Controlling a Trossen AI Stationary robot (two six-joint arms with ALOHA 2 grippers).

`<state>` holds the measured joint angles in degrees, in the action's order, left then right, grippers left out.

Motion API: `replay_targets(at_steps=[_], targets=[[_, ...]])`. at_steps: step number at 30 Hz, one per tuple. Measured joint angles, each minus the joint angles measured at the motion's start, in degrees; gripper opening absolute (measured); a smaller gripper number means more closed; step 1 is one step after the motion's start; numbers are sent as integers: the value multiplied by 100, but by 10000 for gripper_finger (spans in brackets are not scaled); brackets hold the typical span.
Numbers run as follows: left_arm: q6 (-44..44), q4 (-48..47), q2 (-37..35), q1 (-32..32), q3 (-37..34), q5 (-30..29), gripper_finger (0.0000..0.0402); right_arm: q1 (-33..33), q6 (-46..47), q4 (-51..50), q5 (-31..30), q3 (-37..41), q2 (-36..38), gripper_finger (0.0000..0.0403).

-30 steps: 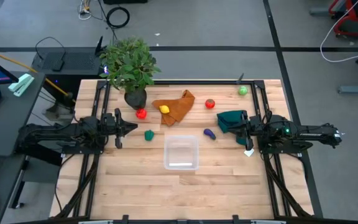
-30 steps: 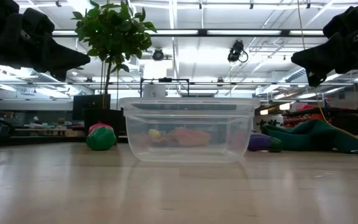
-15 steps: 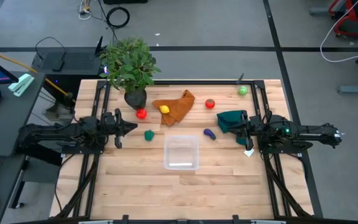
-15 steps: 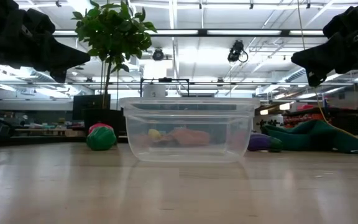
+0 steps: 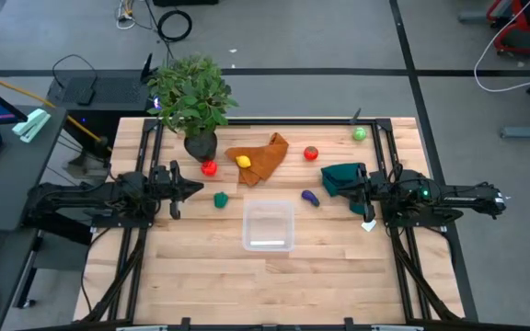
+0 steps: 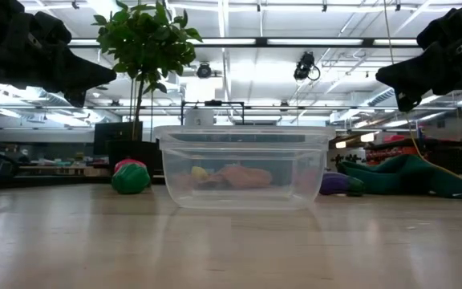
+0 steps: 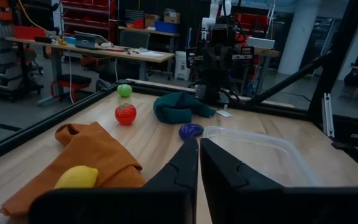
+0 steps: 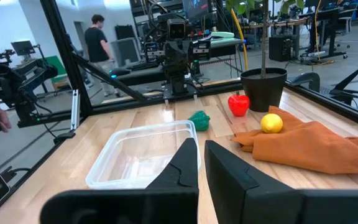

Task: Pick and placing Produce into tupperware
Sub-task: Put the green bell pepper into the transparent bin

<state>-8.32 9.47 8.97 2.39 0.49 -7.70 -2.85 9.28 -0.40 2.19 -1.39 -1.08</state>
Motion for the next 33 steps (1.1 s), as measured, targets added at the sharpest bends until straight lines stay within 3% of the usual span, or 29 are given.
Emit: replay_targets(at_steps=[26, 33], targets=[[-50, -36, 0, 0, 2, -12, 13, 2, 2, 5, -8, 1, -2, 0], [-107, 318, 0, 0, 1, -63, 16, -4, 175, 140, -61, 7, -2, 0]])
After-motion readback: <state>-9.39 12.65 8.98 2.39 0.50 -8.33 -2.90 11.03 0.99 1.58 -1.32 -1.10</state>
